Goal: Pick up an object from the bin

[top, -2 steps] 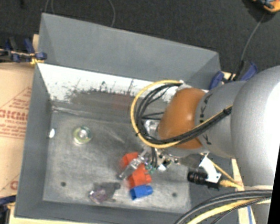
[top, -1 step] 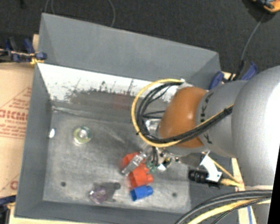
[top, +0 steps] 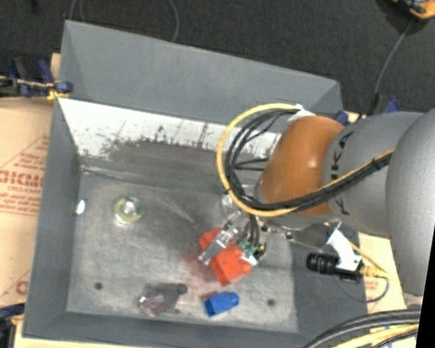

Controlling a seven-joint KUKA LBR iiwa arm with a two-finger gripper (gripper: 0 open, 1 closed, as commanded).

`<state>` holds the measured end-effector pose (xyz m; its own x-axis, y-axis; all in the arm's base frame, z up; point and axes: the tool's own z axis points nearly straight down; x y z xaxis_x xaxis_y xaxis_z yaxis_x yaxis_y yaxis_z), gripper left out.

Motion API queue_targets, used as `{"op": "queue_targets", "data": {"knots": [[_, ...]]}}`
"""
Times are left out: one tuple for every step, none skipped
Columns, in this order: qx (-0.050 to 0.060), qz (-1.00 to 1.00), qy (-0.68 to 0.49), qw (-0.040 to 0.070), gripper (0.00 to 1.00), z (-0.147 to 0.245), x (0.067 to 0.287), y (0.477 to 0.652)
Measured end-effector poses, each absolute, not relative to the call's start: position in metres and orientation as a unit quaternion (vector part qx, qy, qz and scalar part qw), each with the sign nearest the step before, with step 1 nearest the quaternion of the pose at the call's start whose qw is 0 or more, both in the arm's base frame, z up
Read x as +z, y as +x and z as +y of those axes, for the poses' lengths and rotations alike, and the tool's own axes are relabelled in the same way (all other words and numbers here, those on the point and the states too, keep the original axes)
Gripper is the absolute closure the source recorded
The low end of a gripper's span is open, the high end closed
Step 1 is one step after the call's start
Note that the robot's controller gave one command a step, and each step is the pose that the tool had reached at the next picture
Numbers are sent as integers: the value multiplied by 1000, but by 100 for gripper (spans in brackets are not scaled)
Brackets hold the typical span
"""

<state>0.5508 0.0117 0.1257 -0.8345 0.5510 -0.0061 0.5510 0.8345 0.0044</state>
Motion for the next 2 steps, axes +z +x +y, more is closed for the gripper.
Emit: {"op": "queue_targets", "data": {"knots": [[0,958,286,2,100,11,129,552],[1,959,284,3,100,10,147,553]]}}
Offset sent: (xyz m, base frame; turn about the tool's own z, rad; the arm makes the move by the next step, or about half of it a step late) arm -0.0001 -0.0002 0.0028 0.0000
